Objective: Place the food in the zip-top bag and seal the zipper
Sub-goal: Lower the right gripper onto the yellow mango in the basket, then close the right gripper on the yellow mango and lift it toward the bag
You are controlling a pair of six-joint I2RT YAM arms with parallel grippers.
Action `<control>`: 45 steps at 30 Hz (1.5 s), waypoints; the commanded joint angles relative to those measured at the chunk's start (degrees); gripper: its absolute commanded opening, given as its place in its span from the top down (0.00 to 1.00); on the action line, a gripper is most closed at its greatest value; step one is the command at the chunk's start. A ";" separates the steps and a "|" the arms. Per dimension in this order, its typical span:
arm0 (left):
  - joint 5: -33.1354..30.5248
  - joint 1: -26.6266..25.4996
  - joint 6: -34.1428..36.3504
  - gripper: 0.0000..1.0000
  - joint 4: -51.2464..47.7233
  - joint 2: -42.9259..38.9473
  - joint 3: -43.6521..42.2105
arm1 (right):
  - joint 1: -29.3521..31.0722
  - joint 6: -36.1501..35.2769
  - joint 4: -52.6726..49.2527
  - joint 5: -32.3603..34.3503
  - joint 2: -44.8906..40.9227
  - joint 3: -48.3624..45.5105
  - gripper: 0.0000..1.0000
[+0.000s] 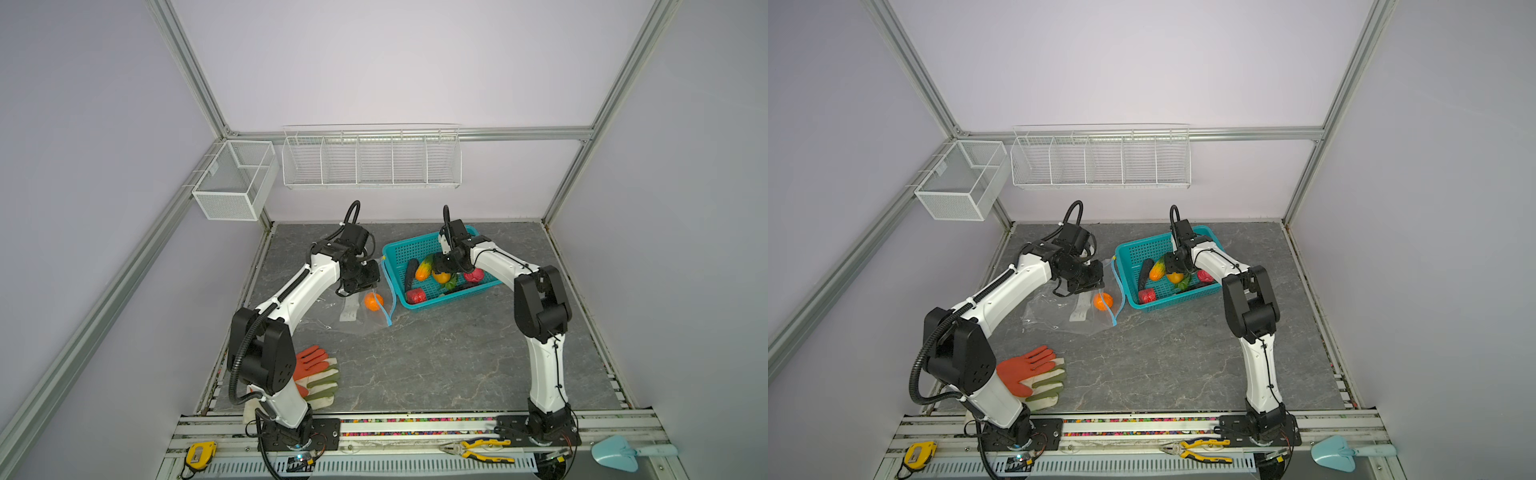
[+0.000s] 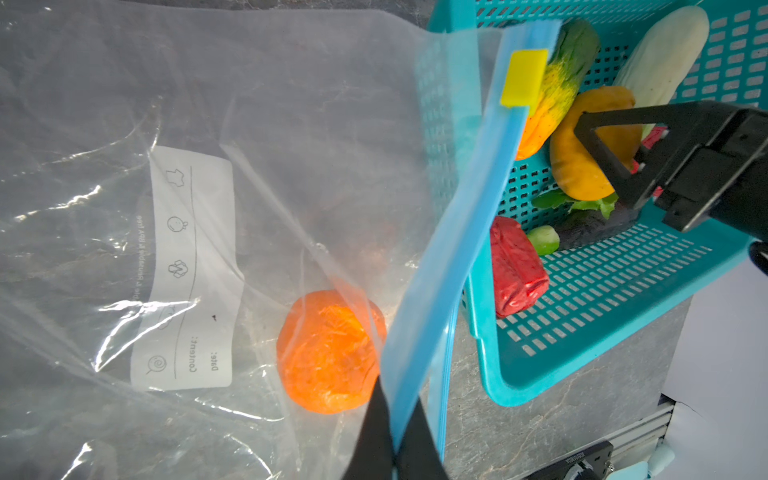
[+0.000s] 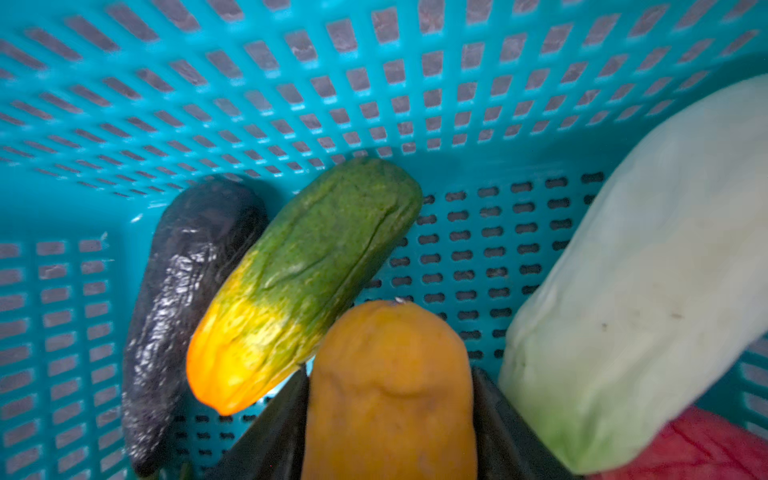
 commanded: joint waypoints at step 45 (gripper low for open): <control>1.91 0.40 -1.06 1.00 -0.13 0.89 3.52 | 2.79 18.39 29.82 -21.06 -22.66 -25.05 0.41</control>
